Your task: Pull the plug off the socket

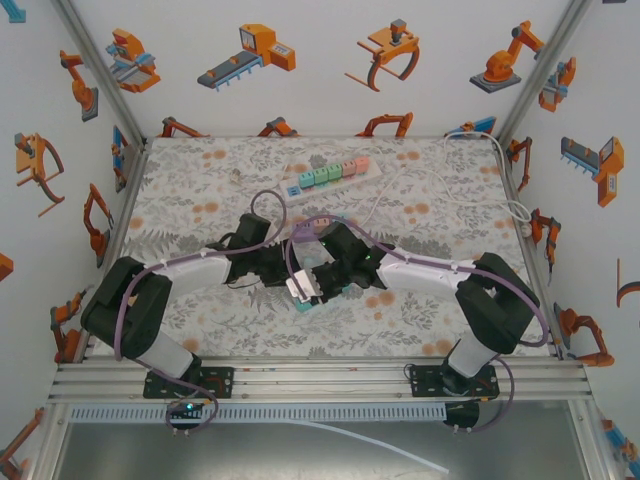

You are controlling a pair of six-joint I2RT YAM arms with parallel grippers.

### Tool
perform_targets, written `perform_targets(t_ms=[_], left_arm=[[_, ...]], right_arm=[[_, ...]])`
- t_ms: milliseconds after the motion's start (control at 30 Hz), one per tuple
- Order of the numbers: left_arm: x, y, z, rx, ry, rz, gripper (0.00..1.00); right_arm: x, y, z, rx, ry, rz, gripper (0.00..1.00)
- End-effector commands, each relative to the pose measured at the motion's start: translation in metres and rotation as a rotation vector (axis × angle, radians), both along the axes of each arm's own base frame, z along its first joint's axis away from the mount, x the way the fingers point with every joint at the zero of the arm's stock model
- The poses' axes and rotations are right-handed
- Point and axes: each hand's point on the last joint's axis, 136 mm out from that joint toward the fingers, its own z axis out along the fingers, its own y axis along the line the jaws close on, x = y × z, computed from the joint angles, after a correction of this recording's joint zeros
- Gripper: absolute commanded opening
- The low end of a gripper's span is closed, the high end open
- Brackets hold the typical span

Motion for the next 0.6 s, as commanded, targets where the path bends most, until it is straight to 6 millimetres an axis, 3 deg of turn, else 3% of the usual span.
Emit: perform_targets(t_ms=[0,267,567], left_arm=[[-0.016,0.009,-0.017,0.075,0.055,-0.024,0.49],[-0.041,0.039,-0.054,0.266,0.139,-0.061,0.46],[-0.064,0.059,-0.082,0.475,0.165,-0.132,0.44]], right_arm=[[0.009,0.007,0.003,-0.005,-0.02,-0.035,0.19],[0.023,0.025,0.043,0.124,-0.023,-0.103,0.19],[0.027,0.032,0.069,0.154,0.008,-0.135,0.14]])
